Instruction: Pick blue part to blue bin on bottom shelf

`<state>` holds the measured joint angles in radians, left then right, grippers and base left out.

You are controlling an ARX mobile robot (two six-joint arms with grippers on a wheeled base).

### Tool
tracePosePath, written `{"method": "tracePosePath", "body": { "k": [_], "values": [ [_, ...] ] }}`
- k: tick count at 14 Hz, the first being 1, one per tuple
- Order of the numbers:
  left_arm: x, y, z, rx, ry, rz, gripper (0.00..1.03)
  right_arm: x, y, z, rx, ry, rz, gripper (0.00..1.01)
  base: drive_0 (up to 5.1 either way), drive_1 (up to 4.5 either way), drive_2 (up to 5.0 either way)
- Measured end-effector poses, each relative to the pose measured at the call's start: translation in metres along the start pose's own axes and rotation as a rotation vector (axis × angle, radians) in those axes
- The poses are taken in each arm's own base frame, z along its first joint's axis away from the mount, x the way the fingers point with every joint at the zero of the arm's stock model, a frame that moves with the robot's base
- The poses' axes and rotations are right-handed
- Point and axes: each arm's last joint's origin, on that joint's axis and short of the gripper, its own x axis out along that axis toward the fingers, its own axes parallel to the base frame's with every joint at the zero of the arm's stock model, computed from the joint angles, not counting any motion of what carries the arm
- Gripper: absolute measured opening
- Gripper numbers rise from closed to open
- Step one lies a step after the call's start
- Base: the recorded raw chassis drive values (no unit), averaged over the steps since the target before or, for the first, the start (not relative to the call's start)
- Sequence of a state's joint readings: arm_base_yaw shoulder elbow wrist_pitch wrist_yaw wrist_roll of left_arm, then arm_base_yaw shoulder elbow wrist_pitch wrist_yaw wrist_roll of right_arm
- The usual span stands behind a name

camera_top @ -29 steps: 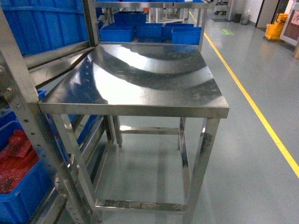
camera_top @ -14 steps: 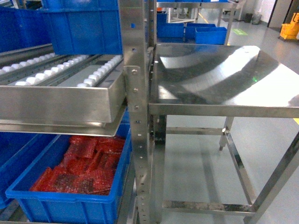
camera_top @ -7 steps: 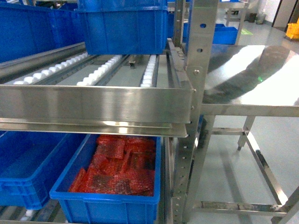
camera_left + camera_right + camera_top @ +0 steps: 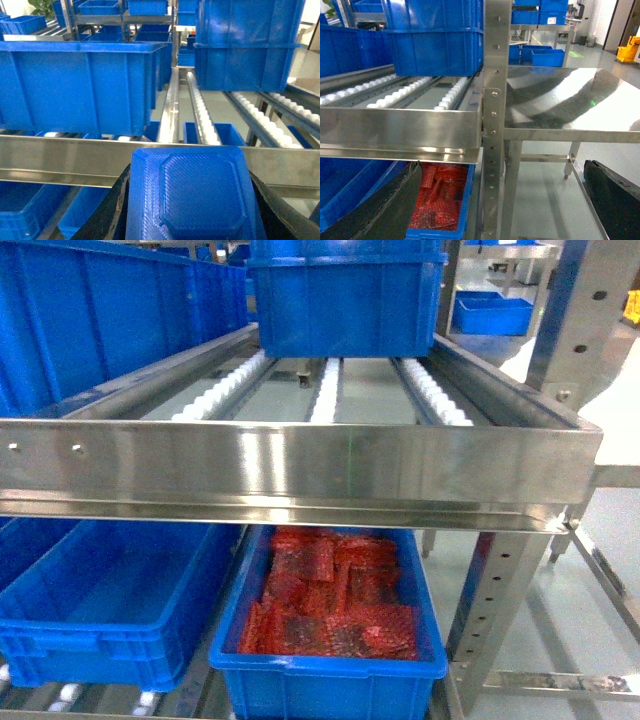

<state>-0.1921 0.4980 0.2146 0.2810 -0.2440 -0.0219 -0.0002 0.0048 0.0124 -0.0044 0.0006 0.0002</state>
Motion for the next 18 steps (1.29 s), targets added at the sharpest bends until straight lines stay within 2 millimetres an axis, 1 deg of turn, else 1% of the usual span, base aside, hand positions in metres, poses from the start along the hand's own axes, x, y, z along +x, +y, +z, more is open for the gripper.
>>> {"method": "tracePosePath", "body": {
  "k": [10, 18],
  "values": [
    [0.0000, 0.0002, 0.0002, 0.000, -0.002, 0.001, 0.43, 0.0000, 0.0000, -0.0004, 0.000, 0.004, 0.000, 0.98, -5.0, 2.46, 2.5],
    [0.0000, 0.0002, -0.0003, 0.000, 0.002, 0.004, 0.43, 0.0000, 0.0001, 0.0000, 0.000, 0.000, 0.003, 0.98, 0.0, 0.00, 0.0]
  ]
}}
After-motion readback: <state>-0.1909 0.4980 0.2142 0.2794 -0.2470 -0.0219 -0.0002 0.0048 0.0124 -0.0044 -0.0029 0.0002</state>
